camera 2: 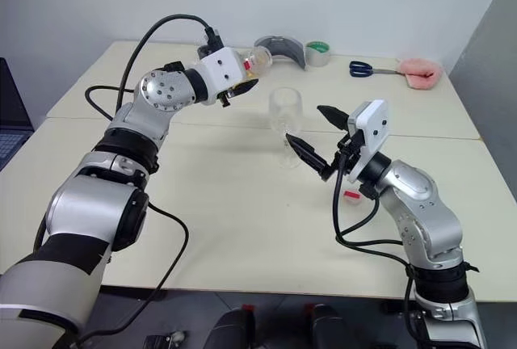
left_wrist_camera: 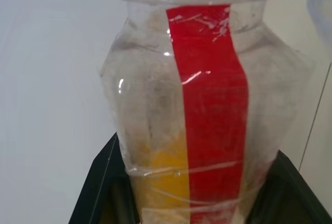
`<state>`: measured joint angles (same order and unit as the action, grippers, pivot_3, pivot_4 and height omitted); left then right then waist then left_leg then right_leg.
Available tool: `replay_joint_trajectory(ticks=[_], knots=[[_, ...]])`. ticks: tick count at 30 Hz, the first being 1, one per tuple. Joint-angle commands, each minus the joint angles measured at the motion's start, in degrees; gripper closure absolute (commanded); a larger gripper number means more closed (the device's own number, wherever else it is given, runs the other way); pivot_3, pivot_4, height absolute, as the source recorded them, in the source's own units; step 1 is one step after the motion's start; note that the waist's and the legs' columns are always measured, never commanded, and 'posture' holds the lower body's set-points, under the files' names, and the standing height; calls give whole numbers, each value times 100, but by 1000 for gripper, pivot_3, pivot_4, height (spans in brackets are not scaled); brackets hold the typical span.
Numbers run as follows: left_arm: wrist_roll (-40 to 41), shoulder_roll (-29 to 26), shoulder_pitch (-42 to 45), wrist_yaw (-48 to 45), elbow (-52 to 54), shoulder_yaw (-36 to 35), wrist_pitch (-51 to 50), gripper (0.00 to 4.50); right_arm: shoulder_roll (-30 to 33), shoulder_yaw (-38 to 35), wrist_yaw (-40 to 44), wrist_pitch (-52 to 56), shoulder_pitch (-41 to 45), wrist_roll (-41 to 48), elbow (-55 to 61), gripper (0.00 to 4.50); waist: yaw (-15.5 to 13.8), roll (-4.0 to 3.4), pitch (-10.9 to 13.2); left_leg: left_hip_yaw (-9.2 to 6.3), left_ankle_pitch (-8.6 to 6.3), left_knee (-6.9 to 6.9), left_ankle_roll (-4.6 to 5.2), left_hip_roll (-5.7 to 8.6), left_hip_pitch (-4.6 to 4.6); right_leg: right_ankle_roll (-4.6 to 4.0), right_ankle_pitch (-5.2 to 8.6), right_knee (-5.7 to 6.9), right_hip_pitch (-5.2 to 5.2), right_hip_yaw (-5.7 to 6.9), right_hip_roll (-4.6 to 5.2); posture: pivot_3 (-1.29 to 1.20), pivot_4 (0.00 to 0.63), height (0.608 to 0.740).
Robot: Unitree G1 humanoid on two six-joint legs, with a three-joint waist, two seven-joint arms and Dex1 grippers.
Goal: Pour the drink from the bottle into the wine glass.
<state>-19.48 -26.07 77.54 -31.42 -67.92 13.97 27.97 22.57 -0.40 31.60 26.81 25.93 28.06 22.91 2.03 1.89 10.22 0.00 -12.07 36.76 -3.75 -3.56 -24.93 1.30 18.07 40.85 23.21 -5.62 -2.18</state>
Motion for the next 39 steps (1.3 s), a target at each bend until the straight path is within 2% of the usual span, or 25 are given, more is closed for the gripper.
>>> replay_joint_trajectory(ticks=[1,21,39], knots=[[-202,-8,298,276,-4,109,248,2676,-14,-69,-29,-152,29,-36,131,0,0,0,0,0,0,0,0,0,0,0,0,0,0,0,0,0,150,740],[-1589,-50,644,1508,-306,1121,910,2676,-48,-65,-12,-178,-143,-187,173,0,-8,0,0,1,0,1,-1,1,1,0,0,2,0,-1,1,0,150,740],[-1991,-221,795,1898,-318,1366,986,2676,-91,17,16,-182,-32,-202,123,0,-13,0,0,2,1,3,-2,1,1,-1,0,3,0,0,2,0,150,740]])
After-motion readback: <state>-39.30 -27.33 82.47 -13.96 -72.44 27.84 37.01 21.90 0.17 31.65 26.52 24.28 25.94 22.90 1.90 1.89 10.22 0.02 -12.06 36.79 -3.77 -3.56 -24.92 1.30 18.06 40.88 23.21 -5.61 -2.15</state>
